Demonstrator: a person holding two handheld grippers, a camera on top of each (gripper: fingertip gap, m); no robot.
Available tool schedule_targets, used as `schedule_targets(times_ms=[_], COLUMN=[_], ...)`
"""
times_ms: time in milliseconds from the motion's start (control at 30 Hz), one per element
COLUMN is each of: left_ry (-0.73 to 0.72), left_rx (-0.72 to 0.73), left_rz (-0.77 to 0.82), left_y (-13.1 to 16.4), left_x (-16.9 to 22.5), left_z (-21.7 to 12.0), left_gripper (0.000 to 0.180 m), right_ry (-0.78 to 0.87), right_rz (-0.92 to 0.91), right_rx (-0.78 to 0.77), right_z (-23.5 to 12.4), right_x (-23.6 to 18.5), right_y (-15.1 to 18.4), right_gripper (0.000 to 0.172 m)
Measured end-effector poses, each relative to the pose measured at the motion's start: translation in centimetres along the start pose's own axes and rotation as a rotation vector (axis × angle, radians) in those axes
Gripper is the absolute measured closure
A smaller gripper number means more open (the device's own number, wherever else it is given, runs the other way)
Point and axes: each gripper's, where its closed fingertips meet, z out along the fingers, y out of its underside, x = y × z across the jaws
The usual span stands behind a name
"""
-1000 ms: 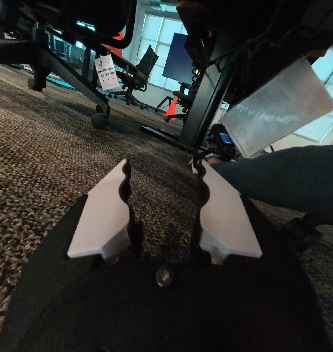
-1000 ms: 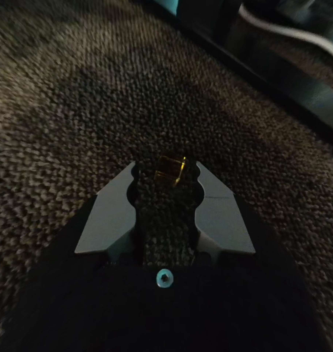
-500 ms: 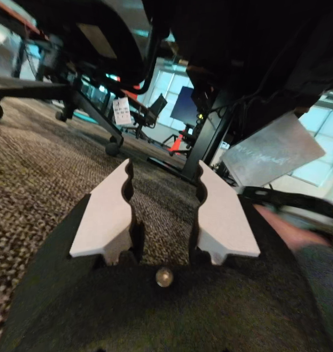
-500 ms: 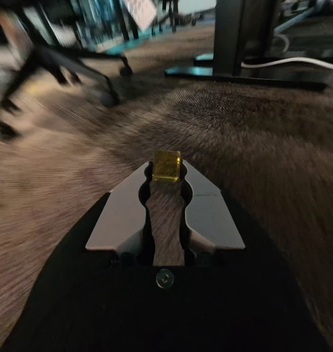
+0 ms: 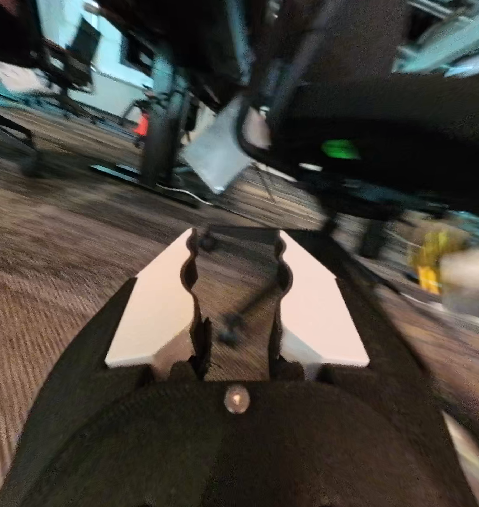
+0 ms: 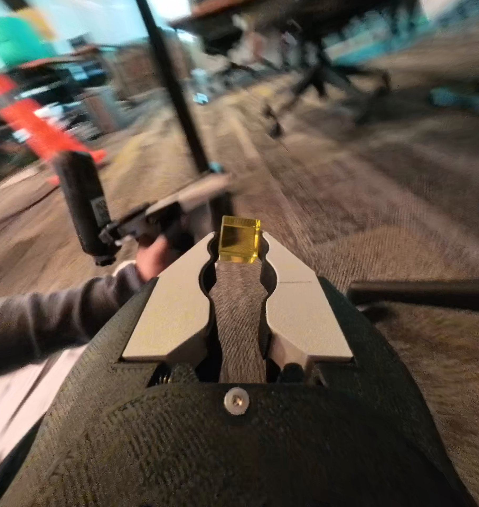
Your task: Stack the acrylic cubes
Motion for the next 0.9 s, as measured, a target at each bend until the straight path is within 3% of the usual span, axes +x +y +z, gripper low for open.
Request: schedule_targets(times_ms=[67,133,233,300,367,433,567,700,900], left_ry=[0.025,-0.019,-0.117,-0.179,-0.238,-0.275,-0.311,-0.321,-0.334], left_rx=[0.011,0.100,0.085,0.004,-0.042,-0.022,0.000,0.008,-0.020], left_rz=[0.026,0.104,0.198,0.182,0.173,0.152,0.213,0.283,0.254], left_y=[-0.6,-1.0,1.0,3.6,5.1,4.9,4.6,4.4,4.9], left_x=[5.5,8.8,9.7,8.5,7.1,6.5,7.0,7.7,7.1], left_z=[-5.6,-9.4,-10.1,-9.5,-9.3,-9.1,-8.8,-8.7,-8.7], left_gripper=[0.125,0.126,0.127,0.127,0.127,0.127,0.127,0.127,0.126], right_ry=[-0.040,-0.003,0.091,0.103,0.098,0.057,-0.034,-0.014,0.002], right_rz=[-0.129,-0.264,-0.451,-0.558,-0.637,-0.634,-0.423,-0.294,-0.221], right_rx=[0.088,0.176,0.259,0.210,0.100,0.013,-0.116,-0.240,-0.385], right_z=[-7.0,-13.4,-20.4,-22.2,-22.3,-21.6,-20.0,-18.2,-17.0], right_x=[-1.7,-0.8,3.4,6.6,10.5,14.3,20.6,25.1,28.9], right_y=[-5.2,-10.6,-18.7,-23.5,-27.2,-30.3,-34.4,-35.0,-33.6], right_gripper=[0.145,0.145,0.144,0.144,0.144,0.144,0.144,0.144,0.144])
